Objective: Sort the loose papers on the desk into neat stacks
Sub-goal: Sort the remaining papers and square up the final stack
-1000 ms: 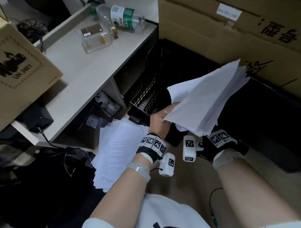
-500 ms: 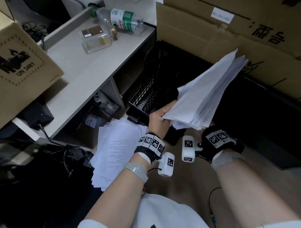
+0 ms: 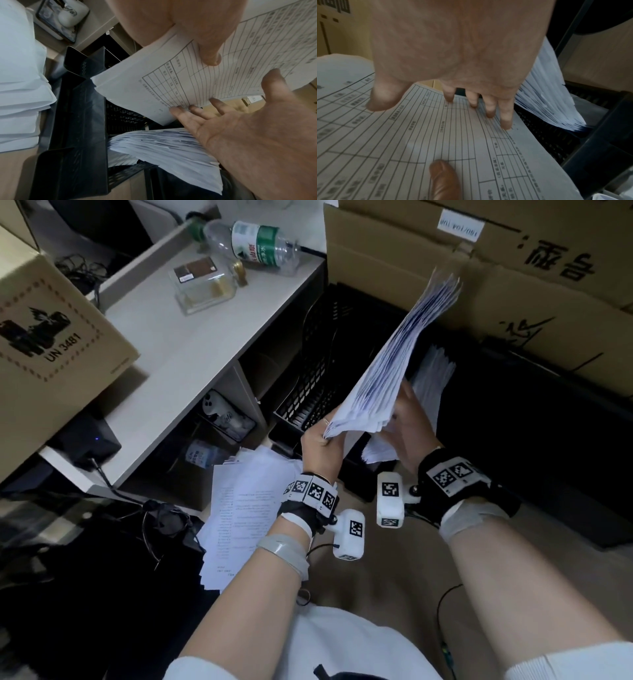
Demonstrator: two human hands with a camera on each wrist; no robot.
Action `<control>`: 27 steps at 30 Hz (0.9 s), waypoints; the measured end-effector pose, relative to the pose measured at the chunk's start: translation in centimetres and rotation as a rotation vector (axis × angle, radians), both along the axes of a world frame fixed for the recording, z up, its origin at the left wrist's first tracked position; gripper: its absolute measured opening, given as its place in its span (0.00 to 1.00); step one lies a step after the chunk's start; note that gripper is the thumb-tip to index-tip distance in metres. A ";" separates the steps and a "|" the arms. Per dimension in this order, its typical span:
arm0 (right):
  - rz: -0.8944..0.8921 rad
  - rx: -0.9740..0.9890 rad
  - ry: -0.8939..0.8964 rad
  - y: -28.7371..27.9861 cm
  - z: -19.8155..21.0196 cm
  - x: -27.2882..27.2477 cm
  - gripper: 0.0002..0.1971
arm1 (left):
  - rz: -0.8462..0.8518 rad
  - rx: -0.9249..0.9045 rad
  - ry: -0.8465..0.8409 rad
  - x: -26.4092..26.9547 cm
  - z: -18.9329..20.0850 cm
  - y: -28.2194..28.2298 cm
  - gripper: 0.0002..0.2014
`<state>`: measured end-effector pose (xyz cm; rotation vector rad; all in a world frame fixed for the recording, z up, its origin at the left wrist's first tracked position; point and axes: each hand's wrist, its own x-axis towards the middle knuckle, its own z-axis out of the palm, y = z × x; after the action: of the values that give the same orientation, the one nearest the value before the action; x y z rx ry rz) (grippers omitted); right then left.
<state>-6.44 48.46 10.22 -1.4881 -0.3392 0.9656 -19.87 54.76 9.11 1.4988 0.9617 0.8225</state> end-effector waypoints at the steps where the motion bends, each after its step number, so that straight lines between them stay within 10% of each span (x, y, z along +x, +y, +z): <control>1: 0.024 -0.006 0.008 0.3 0.3 -0.1 0.28 | 0.004 -0.022 -0.008 0.0 -0.1 0.3 0.07; 27: 0.081 -0.136 0.065 2.8 -1.9 2.3 0.45 | 0.133 -0.052 -0.036 4.8 -0.5 3.7 0.24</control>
<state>-4.18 51.25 8.27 -1.5718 -0.2930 1.1179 -15.06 58.48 8.65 1.3827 1.0571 0.9100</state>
